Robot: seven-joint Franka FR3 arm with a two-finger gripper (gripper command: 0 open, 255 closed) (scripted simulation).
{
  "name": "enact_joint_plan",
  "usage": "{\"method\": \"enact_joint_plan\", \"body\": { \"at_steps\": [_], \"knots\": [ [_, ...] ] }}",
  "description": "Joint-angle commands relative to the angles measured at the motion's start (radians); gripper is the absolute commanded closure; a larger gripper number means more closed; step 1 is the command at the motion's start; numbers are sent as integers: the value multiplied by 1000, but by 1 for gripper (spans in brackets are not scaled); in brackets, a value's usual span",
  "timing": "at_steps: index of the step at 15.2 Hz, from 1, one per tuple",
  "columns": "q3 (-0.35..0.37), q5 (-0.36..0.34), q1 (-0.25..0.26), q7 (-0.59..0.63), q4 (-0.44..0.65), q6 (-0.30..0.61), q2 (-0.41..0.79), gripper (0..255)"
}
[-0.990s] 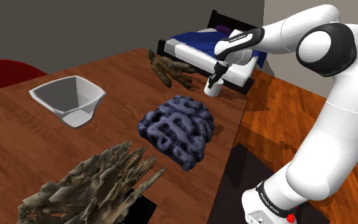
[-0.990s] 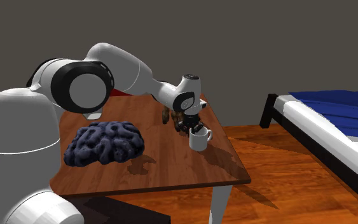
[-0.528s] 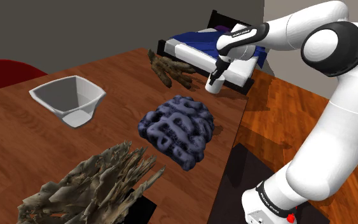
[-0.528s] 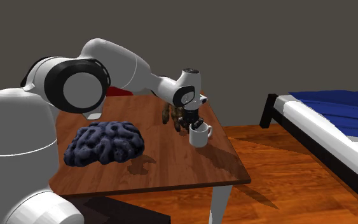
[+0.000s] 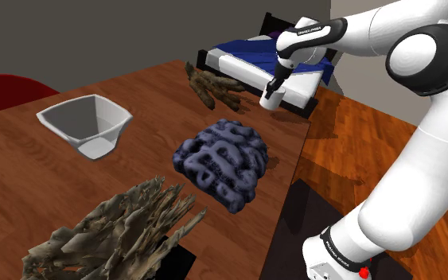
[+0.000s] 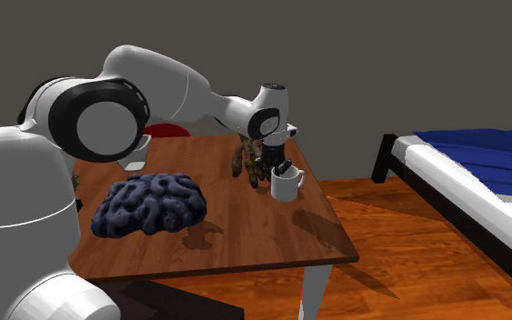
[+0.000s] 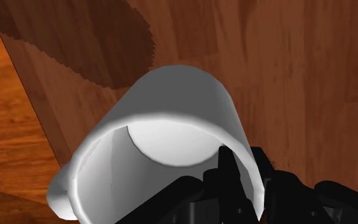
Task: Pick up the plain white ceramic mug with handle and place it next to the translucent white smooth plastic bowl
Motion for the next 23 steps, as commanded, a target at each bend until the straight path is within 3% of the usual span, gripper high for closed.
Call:
{"method": "enact_joint_plan", "body": {
  "at_steps": [1,23],
  "knots": [
    [-2,-5,0,3,19,-27,-8,255],
    [-11,-34,-2,33,256,-307,-54,255]
  ]
}}
